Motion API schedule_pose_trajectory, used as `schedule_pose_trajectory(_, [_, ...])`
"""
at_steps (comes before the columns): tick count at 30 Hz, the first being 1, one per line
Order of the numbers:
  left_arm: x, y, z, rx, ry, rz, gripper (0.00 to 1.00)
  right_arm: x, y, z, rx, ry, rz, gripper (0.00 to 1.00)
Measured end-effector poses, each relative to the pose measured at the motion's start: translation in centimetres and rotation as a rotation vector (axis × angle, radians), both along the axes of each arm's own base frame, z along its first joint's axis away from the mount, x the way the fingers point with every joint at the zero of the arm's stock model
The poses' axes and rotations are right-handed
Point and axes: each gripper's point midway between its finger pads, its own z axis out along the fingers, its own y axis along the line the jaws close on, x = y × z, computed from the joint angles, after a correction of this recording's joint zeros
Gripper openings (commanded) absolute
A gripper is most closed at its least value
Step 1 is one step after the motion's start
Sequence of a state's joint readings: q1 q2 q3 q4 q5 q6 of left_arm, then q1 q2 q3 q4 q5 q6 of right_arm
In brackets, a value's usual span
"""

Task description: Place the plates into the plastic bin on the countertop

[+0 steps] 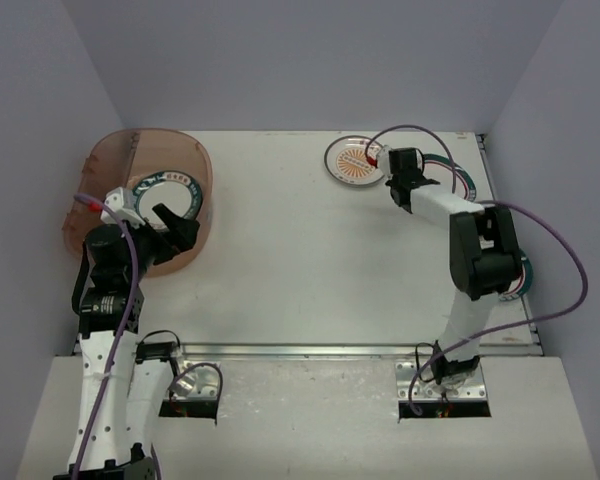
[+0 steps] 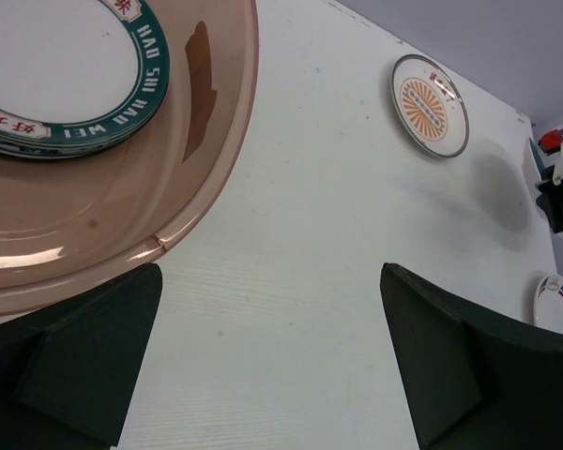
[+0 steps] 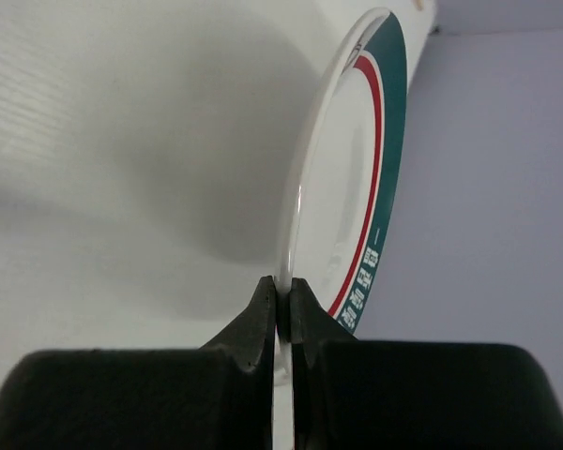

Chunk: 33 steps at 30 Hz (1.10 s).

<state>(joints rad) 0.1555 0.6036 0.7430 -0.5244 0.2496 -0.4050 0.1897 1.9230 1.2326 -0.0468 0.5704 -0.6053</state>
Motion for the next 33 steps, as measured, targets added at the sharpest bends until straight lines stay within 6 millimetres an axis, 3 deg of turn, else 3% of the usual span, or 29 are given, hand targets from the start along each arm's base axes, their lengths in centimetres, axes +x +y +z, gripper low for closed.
schedule_pose_trajectory(2, [0.3,-0.5,0.6,-0.025,-0.004,-0.023,1.00,-1.5,1.9,3.8,-0.001,-0.051,0.053,0.00])
schedule_pose_trajectory(4, [0.8,-1.5,1.3,-0.081,-0.005,-0.062,1.00,-2.4,5.9,8.2,0.033,-0.129,0.162,0.00])
schedule_pose_trajectory(6, [1.7,-2.9,2.5,-0.165,-0.005,-0.121,1.00,-4.0,12.2,12.2,0.099,-0.197,0.352,0.00])
schedule_pose_trajectory(9, [3.3,-4.9,5.4,-0.292,-0.038,-0.220,1.00,-8.4,22.8,17.1,0.176,-0.286,0.696,0.00])
schedule_pose_trajectory(12, [4.2,-6.4,6.1,-0.425,-0.021,-0.282,1.00,-15.0,31.4,17.8,0.190,-0.306,1.059,0.00])
schedule_pose_trajectory(14, [4.1,-7.1,6.6,-0.487,-0.015,-0.314,1.00,-19.3,34.5,15.9,0.193,-0.257,1.266,0.00])
schedule_pose_trajectory(17, [3.5,-8.0,7.6,-0.540,-0.023,-0.366,1.00,-23.1,36.0,13.0,0.207,-0.166,1.448,0.00])
schedule_pose_trajectory(19, [3.1,-8.4,7.8,-0.556,-0.020,-0.392,1.00,-24.6,36.4,11.7,0.213,-0.124,1.518,0.00])
schedule_pose_trajectory(23, [2.7,-8.7,6.2,-0.570,0.018,-0.413,0.99,-26.7,37.7,12.1,0.236,-0.133,1.620,0.00])
schedule_pose_trajectory(27, [2.1,-8.7,4.4,-0.555,0.076,-0.411,1.00,-27.5,38.7,13.2,0.231,-0.180,1.670,0.00])
schedule_pose_trajectory(33, [1.7,-8.3,2.9,-0.502,0.118,-0.389,1.00,-27.2,38.4,13.1,0.186,-0.188,1.664,0.00])
